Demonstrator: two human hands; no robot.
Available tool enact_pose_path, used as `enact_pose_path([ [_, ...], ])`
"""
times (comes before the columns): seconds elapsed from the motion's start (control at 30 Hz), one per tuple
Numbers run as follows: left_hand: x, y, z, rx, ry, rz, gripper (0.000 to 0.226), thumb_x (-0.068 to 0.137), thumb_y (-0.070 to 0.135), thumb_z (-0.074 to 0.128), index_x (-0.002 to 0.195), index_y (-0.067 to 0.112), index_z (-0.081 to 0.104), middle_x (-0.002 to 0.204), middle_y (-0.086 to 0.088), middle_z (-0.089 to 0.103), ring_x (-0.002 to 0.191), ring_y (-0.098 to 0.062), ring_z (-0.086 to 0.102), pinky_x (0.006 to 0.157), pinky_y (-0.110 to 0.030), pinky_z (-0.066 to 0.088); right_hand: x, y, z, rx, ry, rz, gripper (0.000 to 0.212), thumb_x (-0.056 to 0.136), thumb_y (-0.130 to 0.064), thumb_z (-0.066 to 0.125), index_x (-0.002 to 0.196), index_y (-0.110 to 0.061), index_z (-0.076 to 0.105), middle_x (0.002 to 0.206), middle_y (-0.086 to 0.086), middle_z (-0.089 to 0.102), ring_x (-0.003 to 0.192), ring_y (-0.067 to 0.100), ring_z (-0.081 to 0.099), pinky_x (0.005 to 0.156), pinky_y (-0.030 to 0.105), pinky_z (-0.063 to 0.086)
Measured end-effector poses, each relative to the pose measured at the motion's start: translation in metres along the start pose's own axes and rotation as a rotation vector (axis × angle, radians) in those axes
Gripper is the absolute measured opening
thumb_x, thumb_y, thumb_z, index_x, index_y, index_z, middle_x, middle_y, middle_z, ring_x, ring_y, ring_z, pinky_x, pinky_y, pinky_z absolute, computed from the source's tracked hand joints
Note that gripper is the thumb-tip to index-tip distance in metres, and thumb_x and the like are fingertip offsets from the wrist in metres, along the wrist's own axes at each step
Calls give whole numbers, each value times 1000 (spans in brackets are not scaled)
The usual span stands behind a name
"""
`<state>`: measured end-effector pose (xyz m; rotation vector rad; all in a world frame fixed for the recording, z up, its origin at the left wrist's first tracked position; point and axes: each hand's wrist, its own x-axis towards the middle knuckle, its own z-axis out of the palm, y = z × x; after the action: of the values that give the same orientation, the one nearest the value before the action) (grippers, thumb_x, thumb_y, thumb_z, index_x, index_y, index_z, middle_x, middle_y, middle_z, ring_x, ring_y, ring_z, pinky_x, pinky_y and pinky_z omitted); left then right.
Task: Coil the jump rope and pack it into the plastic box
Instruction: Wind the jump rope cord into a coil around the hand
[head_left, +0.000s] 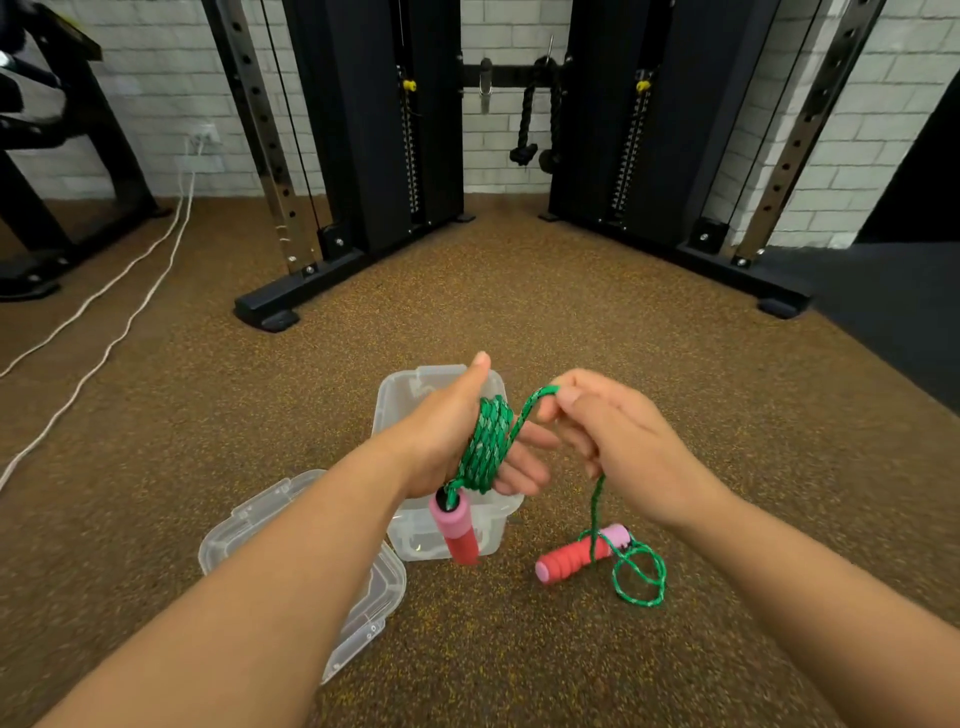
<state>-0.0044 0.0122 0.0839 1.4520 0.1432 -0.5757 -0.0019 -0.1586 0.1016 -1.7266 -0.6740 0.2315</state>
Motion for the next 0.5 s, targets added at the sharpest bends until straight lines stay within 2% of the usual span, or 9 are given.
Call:
enact_pose_path([
  [0.07, -3, -2, -1, 71, -96, -62, 97, 86, 69, 0, 88, 1, 68, 61, -16, 68, 54, -25, 66, 58, -30, 45, 7, 8, -6, -42, 47, -19, 24, 91, -31, 43, 76, -21, 60, 50, -15, 40, 50, 1, 37, 51, 15, 35],
  [0.2, -12, 1, 1, 66, -239, -99, 91, 84, 71, 11, 84, 3, 71, 55, -10, 67, 50, -20, 66, 56, -26, 51, 17, 24, -7, -65, 118, -5, 28, 96, -33, 45, 72, -32, 59, 50, -17, 43, 52, 3, 38, 54, 27, 35],
  [0.3, -21, 4, 3, 55, -295, -36, 60, 84, 54, 36, 77, 9, 74, 52, -5, 68, 48, -15, 66, 52, -23, 54, 21, 33, -2, -73, 146, 10, 27, 93, -40, 44, 70, -35, 59, 49, -17, 44, 51, 3, 38, 55, 31, 35],
  [0.37, -25, 5, 4, 29, -292, 31, 41, 84, 38, 45, 75, 12, 75, 49, -2, 66, 45, -13, 65, 49, -20, 51, 22, 43, 4, -68, 163, 31, 31, 97, -36, 44, 70, -34, 59, 50, -17, 46, 51, 1, 38, 55, 28, 34],
  [0.5, -19, 10, 3, -237, -139, 186, 36, 86, 32, 48, 70, 13, 74, 46, 2, 61, 40, -11, 59, 46, -20, 49, 12, 67, 22, -37, 142, 116, 31, 99, -32, 41, 74, -30, 59, 52, -15, 43, 49, 1, 35, 51, 25, 28],
])
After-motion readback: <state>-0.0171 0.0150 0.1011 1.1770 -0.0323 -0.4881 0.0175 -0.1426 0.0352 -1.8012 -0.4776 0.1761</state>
